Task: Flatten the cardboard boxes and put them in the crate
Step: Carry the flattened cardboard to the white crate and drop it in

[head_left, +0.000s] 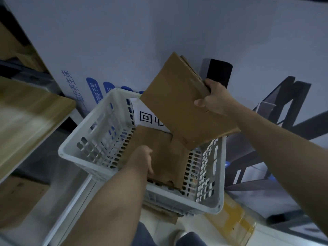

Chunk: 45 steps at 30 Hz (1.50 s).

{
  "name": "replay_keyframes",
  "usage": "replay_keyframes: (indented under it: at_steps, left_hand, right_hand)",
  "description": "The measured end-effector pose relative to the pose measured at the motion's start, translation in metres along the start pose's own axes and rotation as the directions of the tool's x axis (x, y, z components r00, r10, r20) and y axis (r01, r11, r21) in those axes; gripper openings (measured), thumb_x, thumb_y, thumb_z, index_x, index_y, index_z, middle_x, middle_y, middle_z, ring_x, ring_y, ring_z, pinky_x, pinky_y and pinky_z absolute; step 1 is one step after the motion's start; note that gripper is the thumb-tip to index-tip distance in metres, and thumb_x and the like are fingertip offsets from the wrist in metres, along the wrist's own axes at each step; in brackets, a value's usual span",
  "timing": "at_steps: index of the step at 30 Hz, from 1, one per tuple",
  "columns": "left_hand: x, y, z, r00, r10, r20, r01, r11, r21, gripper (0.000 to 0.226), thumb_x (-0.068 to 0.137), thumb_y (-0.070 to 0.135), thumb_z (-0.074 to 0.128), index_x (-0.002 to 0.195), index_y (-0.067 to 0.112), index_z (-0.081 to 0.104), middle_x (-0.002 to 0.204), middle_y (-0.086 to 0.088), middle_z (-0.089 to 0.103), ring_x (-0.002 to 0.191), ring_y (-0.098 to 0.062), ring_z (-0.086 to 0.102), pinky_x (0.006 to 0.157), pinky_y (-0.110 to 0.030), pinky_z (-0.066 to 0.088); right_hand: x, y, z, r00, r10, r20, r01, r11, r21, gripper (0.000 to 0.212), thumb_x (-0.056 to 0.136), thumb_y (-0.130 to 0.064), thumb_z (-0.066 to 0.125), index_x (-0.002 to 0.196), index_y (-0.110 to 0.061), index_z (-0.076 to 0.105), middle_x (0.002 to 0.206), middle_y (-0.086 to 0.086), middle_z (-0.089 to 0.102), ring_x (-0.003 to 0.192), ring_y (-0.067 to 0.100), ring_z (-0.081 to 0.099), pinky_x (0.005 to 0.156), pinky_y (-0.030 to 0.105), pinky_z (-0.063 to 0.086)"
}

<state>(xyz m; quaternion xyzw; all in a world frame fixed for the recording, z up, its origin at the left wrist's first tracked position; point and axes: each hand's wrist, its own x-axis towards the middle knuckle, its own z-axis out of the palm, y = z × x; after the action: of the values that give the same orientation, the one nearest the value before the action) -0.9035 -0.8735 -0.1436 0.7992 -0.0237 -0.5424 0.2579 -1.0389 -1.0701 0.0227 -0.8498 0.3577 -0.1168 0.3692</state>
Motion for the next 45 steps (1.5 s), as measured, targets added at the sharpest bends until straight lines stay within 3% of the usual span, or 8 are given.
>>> replay_keyframes:
  at_steps: [3,9,12,20,27,33,40,45]
  left_hand:
    - [-0.025,0.026,-0.026,0.97,0.211,-0.121,-0.239,0.918,-0.318,0.06,0.092,0.017,0.06,0.144,0.007,0.031,0.15,-0.019,0.03,0.134,-0.036,0.035,0.109,-0.048,0.031]
    - [-0.064,0.059,-0.078,0.579,0.748,-0.324,-0.784,0.62,0.031,0.092,0.076,0.021,0.078,0.148,0.017,0.02,0.15,-0.004,0.028,0.134,-0.014,0.029,0.096,-0.025,0.033]
    - [-0.074,0.069,-0.099,0.525,0.804,-0.279,-0.83,0.556,0.038,0.103,0.075,0.019,0.079,0.15,0.022,0.009,0.153,0.001,0.02,0.122,-0.002,0.023,0.085,-0.009,0.035]
    - [-0.072,0.067,-0.138,0.636,0.771,0.033,-0.77,0.637,-0.028,0.048,0.064,0.037,0.084,0.107,0.027,0.065,0.104,0.01,0.072,0.099,-0.012,0.067,0.091,-0.039,0.052]
    - [-0.047,0.061,-0.152,0.733,0.679,0.033,-0.669,0.729,-0.143,0.053,0.063,0.036,0.083,0.109,0.023,0.059,0.112,0.001,0.067,0.105,-0.019,0.061,0.091,-0.038,0.047]
    - [-0.022,0.052,-0.174,0.813,0.582,0.01,-0.556,0.783,-0.278,0.022,0.077,0.02,0.075,0.093,0.022,0.06,0.092,0.003,0.07,0.085,-0.014,0.065,0.063,-0.028,0.048]
    - [0.008,0.04,-0.175,0.89,0.443,0.108,-0.393,0.866,-0.31,0.038,0.078,0.026,0.074,0.112,0.016,0.058,0.116,-0.009,0.065,0.101,-0.024,0.06,0.079,-0.04,0.048]
    - [0.032,0.034,-0.158,0.951,0.298,0.081,-0.288,0.95,-0.121,0.068,0.075,0.035,0.077,0.13,0.008,0.047,0.12,-0.012,0.06,0.102,-0.029,0.059,0.084,-0.046,0.051]
  right_hand:
    - [0.003,-0.011,0.0,0.998,0.0,0.061,0.001,1.0,-0.016,0.068,0.076,-0.02,0.075,0.136,-0.015,0.044,0.109,-0.001,0.054,0.096,0.019,0.056,0.06,0.017,0.04]
    - [0.008,-0.038,0.007,0.983,-0.004,0.185,0.03,0.99,-0.136,0.067,0.078,-0.022,0.074,0.137,-0.016,0.043,0.113,0.0,0.054,0.1,0.021,0.056,0.075,0.029,0.046]
    - [0.012,-0.052,0.012,0.967,-0.026,0.253,0.069,0.984,-0.164,0.064,0.077,-0.02,0.074,0.134,-0.016,0.047,0.119,0.002,0.057,0.102,0.022,0.057,0.081,0.032,0.047]
    - [0.016,-0.077,0.029,0.924,0.008,0.383,0.062,0.984,-0.168,0.059,0.075,-0.014,0.076,0.128,-0.017,0.052,0.117,-0.001,0.056,0.105,0.022,0.054,0.088,0.032,0.04]
    - [0.022,-0.064,0.045,0.96,0.044,0.276,-0.005,0.99,-0.141,0.045,0.072,-0.025,0.08,0.111,-0.017,0.058,0.11,0.004,0.06,0.1,0.024,0.059,0.082,0.033,0.046]
    - [0.004,-0.012,0.06,0.955,0.291,0.062,-0.295,0.951,0.09,0.088,0.072,-0.041,0.08,0.141,-0.013,0.034,0.127,0.003,0.046,0.108,0.02,0.05,0.086,0.031,0.044]
    - [-0.021,0.024,0.106,0.81,0.496,0.314,-0.587,0.661,0.468,0.049,0.077,-0.04,0.074,0.116,-0.018,0.055,0.121,0.004,0.063,0.104,0.022,0.062,0.083,0.04,0.053]
    - [-0.02,0.038,0.134,0.689,0.624,0.369,-0.721,0.538,0.436,0.047,0.085,-0.03,0.069,0.123,-0.01,0.05,0.124,0.005,0.056,0.114,0.028,0.053,0.097,0.049,0.045]
